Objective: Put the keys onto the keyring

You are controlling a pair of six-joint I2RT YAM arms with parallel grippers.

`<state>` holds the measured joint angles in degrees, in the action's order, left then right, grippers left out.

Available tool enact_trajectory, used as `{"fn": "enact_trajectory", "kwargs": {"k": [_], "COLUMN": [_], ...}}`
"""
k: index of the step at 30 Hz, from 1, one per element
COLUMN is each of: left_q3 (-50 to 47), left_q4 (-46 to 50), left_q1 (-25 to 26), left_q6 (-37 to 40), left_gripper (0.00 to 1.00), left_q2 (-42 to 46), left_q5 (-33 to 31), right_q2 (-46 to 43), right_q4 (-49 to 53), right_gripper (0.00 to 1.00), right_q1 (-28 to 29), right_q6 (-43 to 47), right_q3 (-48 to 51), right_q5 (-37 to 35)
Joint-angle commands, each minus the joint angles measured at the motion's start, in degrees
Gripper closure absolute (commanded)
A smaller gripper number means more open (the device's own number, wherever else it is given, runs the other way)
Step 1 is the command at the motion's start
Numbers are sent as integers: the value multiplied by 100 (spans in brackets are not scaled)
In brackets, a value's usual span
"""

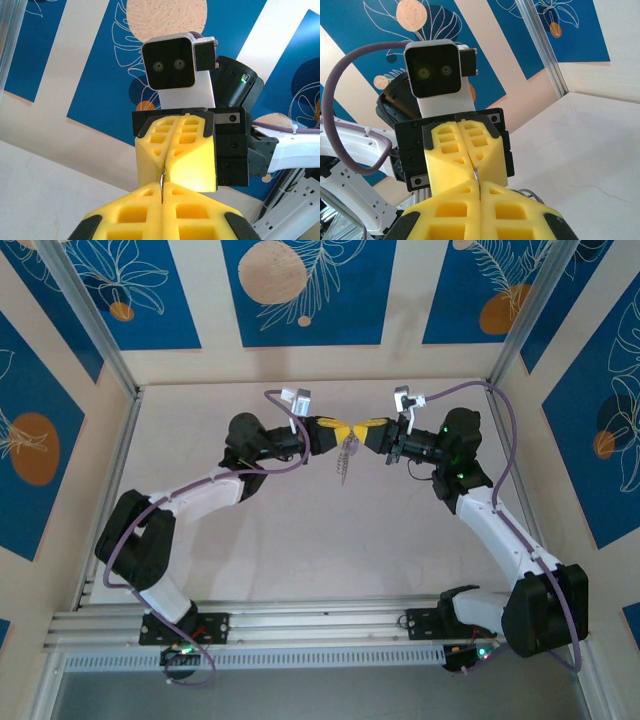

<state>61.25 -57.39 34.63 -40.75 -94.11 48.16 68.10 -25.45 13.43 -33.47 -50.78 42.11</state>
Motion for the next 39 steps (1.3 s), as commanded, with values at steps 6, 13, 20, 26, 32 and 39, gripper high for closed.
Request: {"fn": "enact_trajectory", "kwargs": {"k": [6, 13, 20, 26, 32, 39], "left_q3": [289, 983, 2093, 2961, 3250, 3311], "left_q4": [1213, 3688, 6255, 7828, 8106, 8058], "left_q1": [-221, -501, -605, -630, -626, -609], "left_q6": [1000, 2477, 4124, 5003, 5130, 5043], "left_gripper": [54, 43, 41, 41, 41, 43], "left_q2": [608, 717, 353, -103, -311, -401], "left_q5": [335, 864, 1129, 1335, 1461, 1555], "right_q2": [-17, 230, 640, 789, 825, 847], "right_q4": [1276, 2820, 4070, 4380, 4412, 4376], "right_gripper": [100, 100, 100, 100, 100, 100], "right_q1": [-138, -137, -108, -113, -89, -34], "right_q6": [912, 2046, 2985, 3259, 3298, 3281], "right_q3": [-569, -1230, -1948, -2154, -2164, -2146], "right_q5": [195, 435, 677, 855, 969, 1018]}}
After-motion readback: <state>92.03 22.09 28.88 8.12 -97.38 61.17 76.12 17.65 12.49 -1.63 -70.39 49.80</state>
